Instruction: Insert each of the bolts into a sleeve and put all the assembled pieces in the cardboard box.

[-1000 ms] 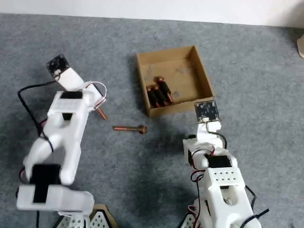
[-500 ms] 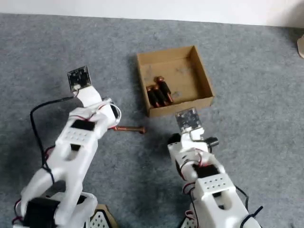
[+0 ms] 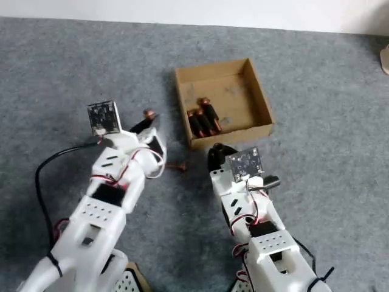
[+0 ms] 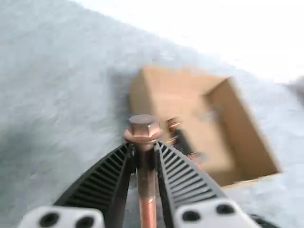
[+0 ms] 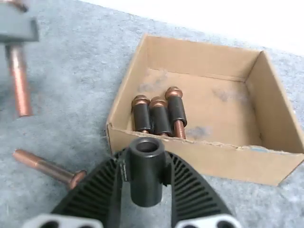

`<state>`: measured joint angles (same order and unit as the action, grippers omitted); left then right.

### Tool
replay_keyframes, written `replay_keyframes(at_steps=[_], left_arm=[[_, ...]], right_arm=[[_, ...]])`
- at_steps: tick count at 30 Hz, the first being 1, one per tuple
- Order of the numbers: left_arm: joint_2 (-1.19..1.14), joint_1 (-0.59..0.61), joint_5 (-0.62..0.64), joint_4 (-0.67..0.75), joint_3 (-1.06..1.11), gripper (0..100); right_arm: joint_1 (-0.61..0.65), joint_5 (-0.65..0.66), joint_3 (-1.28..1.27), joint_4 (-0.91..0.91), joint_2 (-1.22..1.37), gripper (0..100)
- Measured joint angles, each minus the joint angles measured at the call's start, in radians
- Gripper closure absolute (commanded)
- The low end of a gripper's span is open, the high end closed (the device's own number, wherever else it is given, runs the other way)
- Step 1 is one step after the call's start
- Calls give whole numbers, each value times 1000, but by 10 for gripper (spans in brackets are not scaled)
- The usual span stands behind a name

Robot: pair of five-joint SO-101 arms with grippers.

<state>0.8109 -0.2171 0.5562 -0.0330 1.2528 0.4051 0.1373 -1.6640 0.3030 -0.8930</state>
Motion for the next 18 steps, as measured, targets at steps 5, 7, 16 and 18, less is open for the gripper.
replay_keyframes(at_steps=[5, 7, 16, 18], left_arm=[[15, -95, -86, 23, 0, 996], [15, -138, -158, 23, 0, 996], [23, -222, -216, 233, 86, 996], [23, -230, -216, 330, 140, 996]], right_arm=[[64, 54, 0, 2, 0, 994], [69, 94, 0, -5, 0, 994], [69, 117, 0, -8, 0, 994], [69, 117, 0, -9, 0, 994]])
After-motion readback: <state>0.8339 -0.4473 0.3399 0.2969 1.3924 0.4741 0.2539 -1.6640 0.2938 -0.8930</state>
